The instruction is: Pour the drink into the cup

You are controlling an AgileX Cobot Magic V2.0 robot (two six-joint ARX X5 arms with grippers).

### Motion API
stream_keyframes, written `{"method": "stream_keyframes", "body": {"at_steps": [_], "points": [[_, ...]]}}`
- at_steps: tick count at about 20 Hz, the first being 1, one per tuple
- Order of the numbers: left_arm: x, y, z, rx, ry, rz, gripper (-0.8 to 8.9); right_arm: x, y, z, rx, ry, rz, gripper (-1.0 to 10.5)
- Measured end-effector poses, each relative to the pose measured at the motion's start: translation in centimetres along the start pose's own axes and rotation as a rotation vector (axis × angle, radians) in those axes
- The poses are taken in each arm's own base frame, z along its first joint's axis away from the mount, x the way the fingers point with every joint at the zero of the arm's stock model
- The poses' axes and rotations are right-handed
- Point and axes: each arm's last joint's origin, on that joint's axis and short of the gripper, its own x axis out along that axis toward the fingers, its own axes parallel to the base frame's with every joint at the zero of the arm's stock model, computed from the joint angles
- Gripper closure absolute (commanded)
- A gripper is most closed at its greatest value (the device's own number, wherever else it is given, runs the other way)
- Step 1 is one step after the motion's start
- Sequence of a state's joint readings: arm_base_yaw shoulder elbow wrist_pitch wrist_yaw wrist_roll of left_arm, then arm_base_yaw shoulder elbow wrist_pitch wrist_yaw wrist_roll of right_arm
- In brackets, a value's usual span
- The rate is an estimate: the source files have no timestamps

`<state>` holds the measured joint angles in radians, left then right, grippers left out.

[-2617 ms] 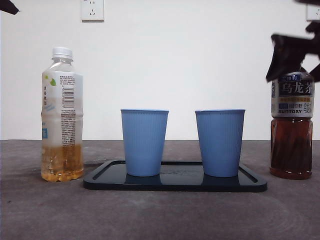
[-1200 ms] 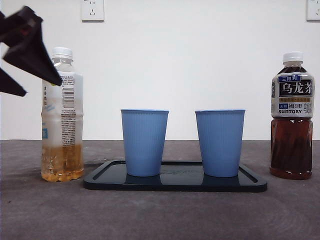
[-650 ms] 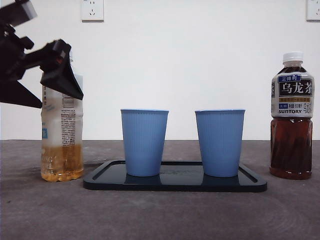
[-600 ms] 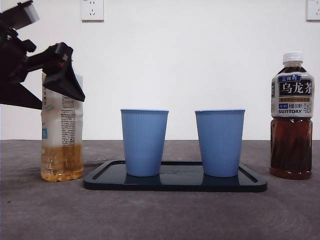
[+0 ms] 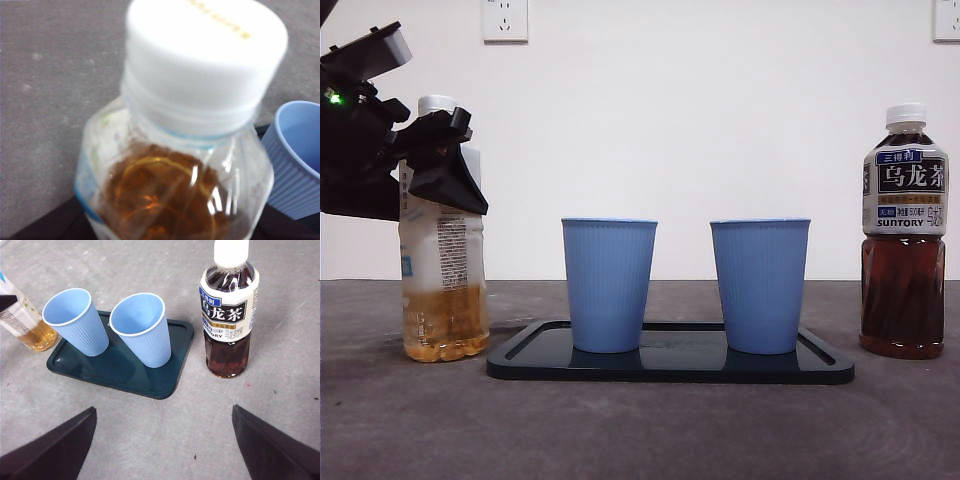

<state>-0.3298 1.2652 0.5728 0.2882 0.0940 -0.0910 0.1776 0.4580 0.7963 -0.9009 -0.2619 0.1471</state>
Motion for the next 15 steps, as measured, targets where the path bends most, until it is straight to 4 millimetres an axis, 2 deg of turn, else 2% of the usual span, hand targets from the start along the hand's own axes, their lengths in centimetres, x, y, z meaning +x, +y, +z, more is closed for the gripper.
{"method": "stream_keyframes", "body": {"at_steps": [3,6,11,15], "points": [[-0.4,0.0,0.1,-0.001,0.005,0.001,6.31,0.0,0.0,0.0,0.000,0.000,0.000,5.1],[-2.0,-0.3,0.7,-0.003,0.037,0.003,6.31,0.0,0.0,0.0,0.000,0.000,0.000,5.1],[-3.9,-0.9,3.8,0.060,0.167,0.003,6.31,0.0,0.0,0.0,0.000,0.000,0.000,5.1],[-4.6,-2.0,5.2,0.173,0.276,0.032,6.31,0.0,0.0,0.0,0.000,0.000,0.000,5.1]]}}
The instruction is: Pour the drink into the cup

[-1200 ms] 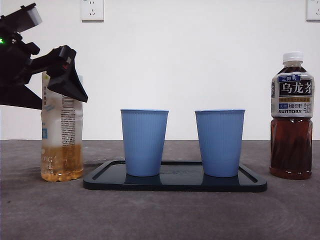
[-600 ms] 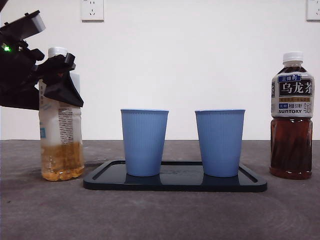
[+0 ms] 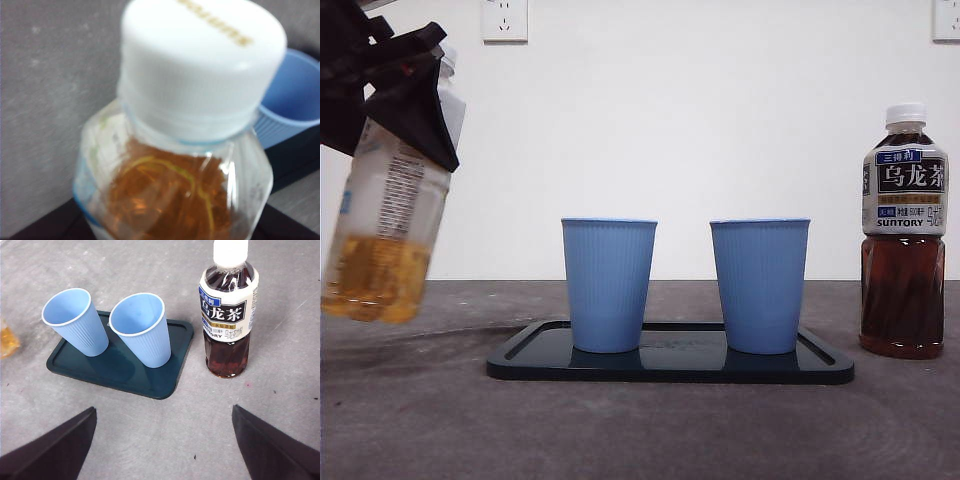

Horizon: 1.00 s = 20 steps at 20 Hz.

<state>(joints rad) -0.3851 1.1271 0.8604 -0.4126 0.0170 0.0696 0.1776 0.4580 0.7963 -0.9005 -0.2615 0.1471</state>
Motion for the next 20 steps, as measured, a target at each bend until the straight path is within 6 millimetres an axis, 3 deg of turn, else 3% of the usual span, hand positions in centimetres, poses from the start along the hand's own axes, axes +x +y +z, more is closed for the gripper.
{"method": "stream_keyframes", "body": {"at_steps": [5,13,16,20], "points": [[-0.1,-1.6,2.1,0.179,0.156,0.143,6.31,0.0,0.0,0.0,0.000,0.000,0.000,5.1],[2.8,-5.1,6.5,0.507,0.368,0.400,6.31,0.0,0.0,0.2,-0.006,-0.021,0.003,5.1],[4.6,-6.8,6.7,0.630,0.407,0.431,6.31,0.0,0.0,0.3,-0.008,-0.029,0.004,5.1],[7.3,-9.1,5.4,0.860,0.504,0.549,6.31,0.0,0.0,0.3,-0.008,-0.029,0.004,5.1]]}}
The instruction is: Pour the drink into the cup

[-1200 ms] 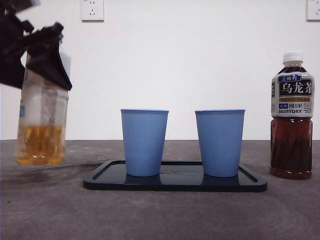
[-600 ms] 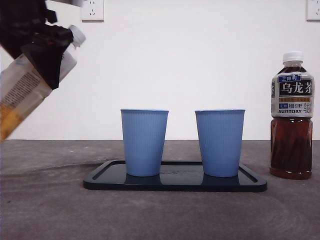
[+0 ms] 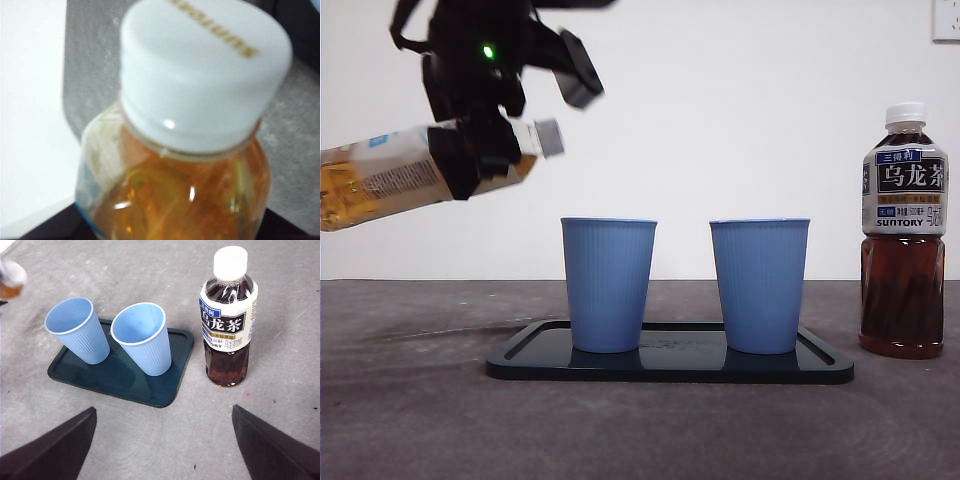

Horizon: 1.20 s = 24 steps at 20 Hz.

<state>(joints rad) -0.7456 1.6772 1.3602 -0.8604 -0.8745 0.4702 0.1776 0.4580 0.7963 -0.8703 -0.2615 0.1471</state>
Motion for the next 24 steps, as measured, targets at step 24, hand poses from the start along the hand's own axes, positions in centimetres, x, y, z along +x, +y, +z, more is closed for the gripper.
{"method": "stream_keyframes", "body": {"at_steps": [24], "points": [[-0.4,-3.3,2.3,0.189,0.017,0.112,6.41,0.0,0.0,0.0,0.000,0.000,0.000,5.1]]}}
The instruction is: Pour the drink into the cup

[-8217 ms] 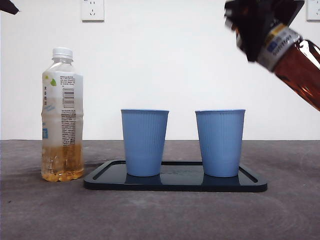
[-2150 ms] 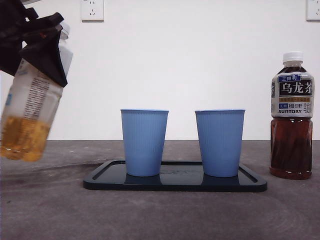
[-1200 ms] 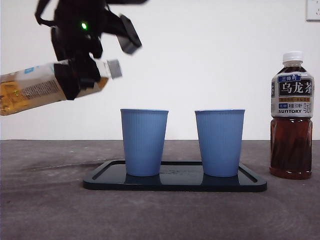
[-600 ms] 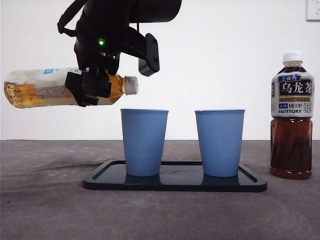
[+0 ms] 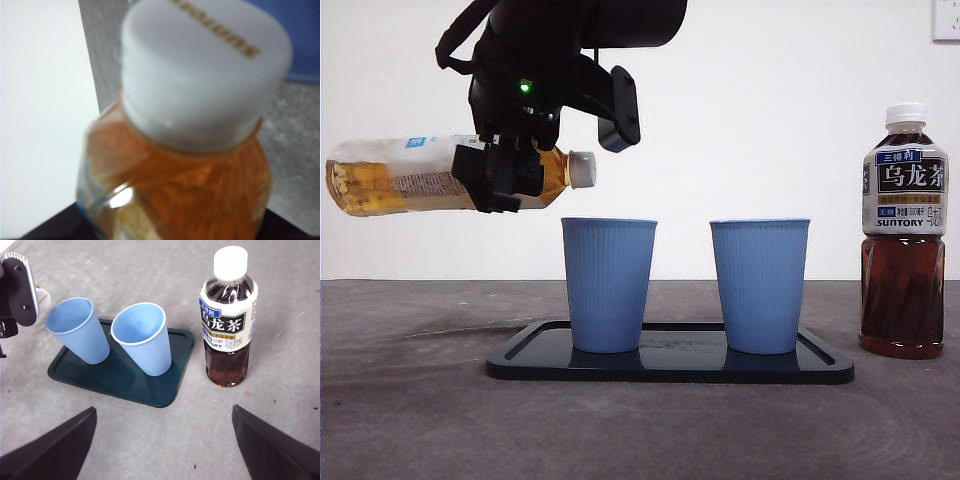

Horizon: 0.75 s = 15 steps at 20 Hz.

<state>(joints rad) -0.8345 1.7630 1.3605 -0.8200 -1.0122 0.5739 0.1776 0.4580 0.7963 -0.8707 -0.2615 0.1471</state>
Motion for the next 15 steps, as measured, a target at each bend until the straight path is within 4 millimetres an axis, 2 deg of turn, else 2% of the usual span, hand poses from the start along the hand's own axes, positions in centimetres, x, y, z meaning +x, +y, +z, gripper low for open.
{"method": "stream_keyframes", "body": {"at_steps": [3,5,12,15], "points": [[0.0,0.4,-0.5,-0.130,0.005,-0.001,6.41,0.0,0.0,0.0,0.001,0.003,0.000,5.1],[-0.5,1.5,-1.6,-0.265,0.004,0.000,6.41,0.0,0.0,0.0,0.001,0.004,-0.001,5.1],[-1.8,6.1,-7.0,-0.705,-0.145,-0.268,6.41,0.0,0.0,-0.2,0.004,0.016,-0.002,5.1],[-2.4,8.5,-10.5,-0.889,-0.230,-0.368,6.41,0.0,0.0,-0.3,0.007,0.028,-0.004,5.1]]}}
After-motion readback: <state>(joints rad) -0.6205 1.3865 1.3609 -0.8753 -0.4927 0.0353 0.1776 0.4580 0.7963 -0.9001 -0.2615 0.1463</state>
